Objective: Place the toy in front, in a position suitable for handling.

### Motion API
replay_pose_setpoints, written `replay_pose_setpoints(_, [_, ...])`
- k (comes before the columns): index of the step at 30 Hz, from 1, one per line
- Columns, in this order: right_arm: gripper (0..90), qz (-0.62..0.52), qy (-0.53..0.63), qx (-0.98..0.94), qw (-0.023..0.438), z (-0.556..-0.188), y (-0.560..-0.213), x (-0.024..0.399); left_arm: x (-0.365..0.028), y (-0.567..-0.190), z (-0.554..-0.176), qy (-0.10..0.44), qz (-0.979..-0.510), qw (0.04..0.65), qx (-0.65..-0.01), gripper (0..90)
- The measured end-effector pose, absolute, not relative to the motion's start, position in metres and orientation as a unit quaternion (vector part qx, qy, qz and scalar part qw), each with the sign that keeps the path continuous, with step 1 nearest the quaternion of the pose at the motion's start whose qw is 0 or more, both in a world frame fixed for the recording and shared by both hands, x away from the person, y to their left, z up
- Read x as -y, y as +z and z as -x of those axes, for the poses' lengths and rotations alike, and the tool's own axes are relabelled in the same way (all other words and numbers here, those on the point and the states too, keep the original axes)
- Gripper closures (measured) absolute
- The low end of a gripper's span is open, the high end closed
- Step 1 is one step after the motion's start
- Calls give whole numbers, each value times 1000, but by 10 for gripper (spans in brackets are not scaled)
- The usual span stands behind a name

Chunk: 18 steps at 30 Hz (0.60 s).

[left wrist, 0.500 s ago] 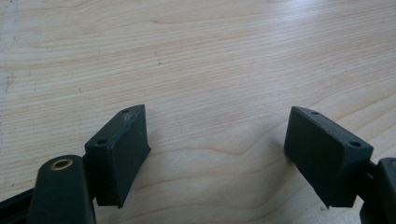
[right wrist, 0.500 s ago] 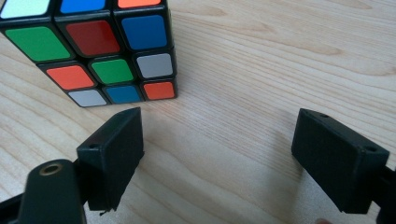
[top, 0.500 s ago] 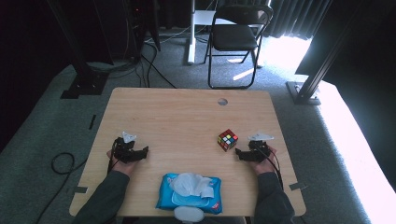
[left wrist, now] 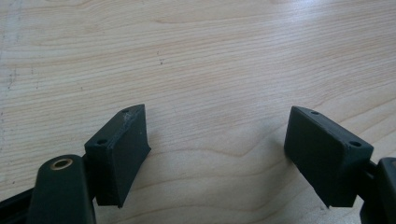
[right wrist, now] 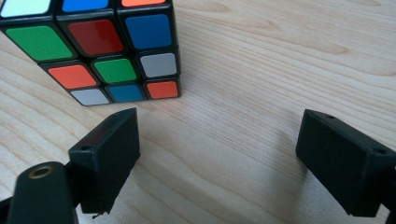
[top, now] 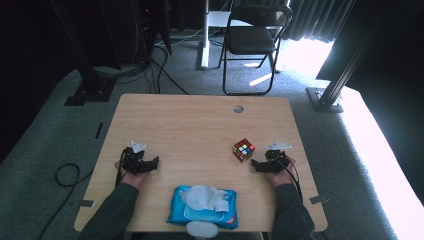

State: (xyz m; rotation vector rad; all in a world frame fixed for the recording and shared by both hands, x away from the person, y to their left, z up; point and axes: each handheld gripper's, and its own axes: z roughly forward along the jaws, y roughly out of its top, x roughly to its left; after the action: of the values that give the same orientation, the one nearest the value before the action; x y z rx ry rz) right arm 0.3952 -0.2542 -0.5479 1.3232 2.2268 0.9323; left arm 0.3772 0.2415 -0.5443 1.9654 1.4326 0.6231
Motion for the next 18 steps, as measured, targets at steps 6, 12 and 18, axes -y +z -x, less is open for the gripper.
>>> replay_pose_setpoints(6, [235, -464, 336, -797, 190, -393, -546, 252, -241, -544, -378, 236, -745, 309, -542, 214])
replay_pose_setpoints(12, [274, -456, 338, -801, 191, -392, -545, 248, -241, -544, -378, 236, -745, 309, -542, 214])
replay_pose_setpoints(18, [320, -443, 337, -807, 197, -389, -541, 244, -241, -544, -378, 236, -745, 309, -542, 213])
